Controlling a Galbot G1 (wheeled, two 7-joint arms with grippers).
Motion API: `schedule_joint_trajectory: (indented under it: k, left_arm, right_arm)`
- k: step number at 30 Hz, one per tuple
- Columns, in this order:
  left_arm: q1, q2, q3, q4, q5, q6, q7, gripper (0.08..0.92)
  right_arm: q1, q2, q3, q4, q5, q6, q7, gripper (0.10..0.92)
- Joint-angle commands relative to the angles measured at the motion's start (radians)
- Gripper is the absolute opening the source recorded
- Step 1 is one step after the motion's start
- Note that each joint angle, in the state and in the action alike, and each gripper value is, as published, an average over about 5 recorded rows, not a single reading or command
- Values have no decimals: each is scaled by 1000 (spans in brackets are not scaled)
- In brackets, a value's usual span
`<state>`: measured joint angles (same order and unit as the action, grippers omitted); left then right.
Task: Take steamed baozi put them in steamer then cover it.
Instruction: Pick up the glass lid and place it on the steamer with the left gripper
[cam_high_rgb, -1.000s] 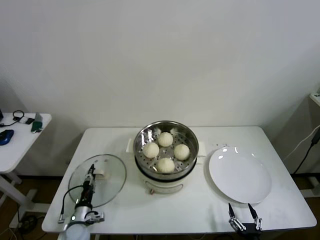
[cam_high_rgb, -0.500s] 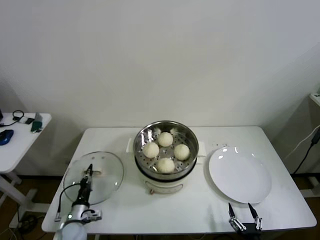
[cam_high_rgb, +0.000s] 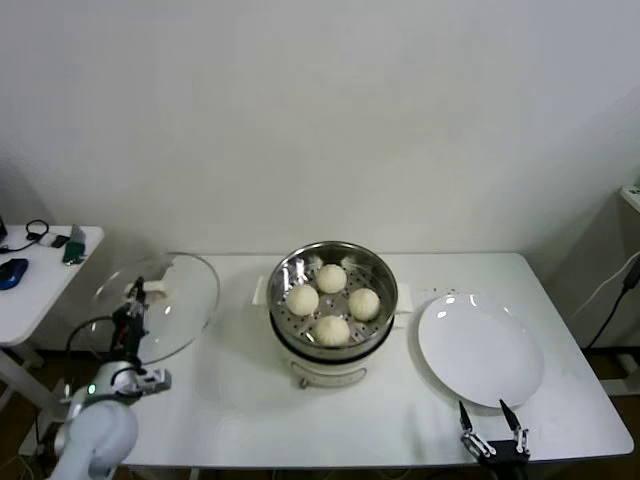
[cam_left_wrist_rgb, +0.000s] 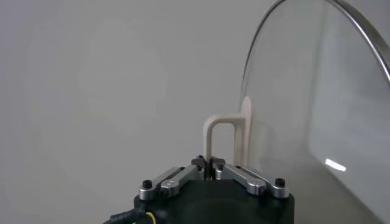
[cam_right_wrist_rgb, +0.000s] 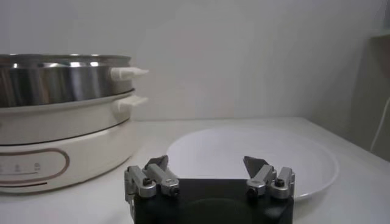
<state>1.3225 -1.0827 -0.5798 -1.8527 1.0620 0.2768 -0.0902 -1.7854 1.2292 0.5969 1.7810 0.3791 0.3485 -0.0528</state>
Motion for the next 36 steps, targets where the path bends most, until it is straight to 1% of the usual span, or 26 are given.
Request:
schedule_joint_trajectory:
  k: [1, 6, 10, 16, 19, 22, 26, 36]
  left_arm:
    - [-203, 140, 309, -265, -128, 346, 191, 138]
    - [-336, 2, 500, -228, 20, 407, 253, 138]
    - [-400, -111, 615, -189, 158, 444, 325, 138]
    - [-420, -298, 703, -126, 358, 442, 405, 138]
    - [-415, -384, 730, -80, 435, 432, 423, 138]
    - [-410, -454, 739, -32, 497, 422, 424, 138]
    - [-407, -505, 734, 18, 546, 415, 418, 138]
    - [-370, -573, 705, 97, 629, 396, 384, 138]
  right_arm:
    - [-4, 0, 11, 36, -13, -13, 3, 823]
    - [7, 1, 19, 31, -13, -6, 2, 823]
    - [26, 2, 20, 16, -14, 0, 1, 823]
    - [63, 0, 18, -22, -14, 11, -1, 823]
    - [77, -5, 17, -40, -11, 19, -1, 823]
    - [86, -12, 16, -53, -9, 29, -1, 823]
    - [94, -19, 14, -62, -7, 37, 0, 823]
    - [104, -37, 14, -87, 16, 48, 2, 823]
